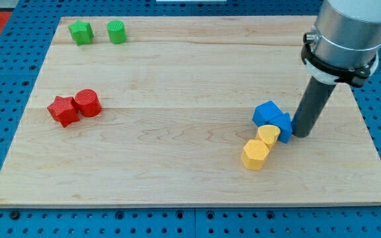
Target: Push blue triangle above the yellow heart
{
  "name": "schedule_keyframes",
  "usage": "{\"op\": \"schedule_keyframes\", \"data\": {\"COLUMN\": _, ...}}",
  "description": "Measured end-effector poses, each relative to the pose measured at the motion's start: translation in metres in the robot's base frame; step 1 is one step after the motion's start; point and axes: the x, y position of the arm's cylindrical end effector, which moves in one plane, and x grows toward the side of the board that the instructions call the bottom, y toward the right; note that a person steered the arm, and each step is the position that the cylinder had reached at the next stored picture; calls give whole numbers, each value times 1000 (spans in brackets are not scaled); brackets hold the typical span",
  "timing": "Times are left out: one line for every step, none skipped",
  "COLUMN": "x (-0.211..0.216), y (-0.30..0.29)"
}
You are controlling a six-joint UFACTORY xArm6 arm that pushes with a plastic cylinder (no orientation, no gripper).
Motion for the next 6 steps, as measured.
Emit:
{"op": "schedule_keyframes", "data": {"x": 0, "y": -2}}
{"op": "schedule_keyframes", "data": {"x": 0, "y": -2}}
{"op": "schedule_keyframes", "data": {"x": 0, "y": -6}}
{"op": "schedule_keyframes", "data": {"x": 0, "y": -18}}
{"op": "schedule_keyframes", "data": {"x": -3, "y": -37}}
{"op": "schedule_keyframes", "data": {"x": -13, "y": -45}}
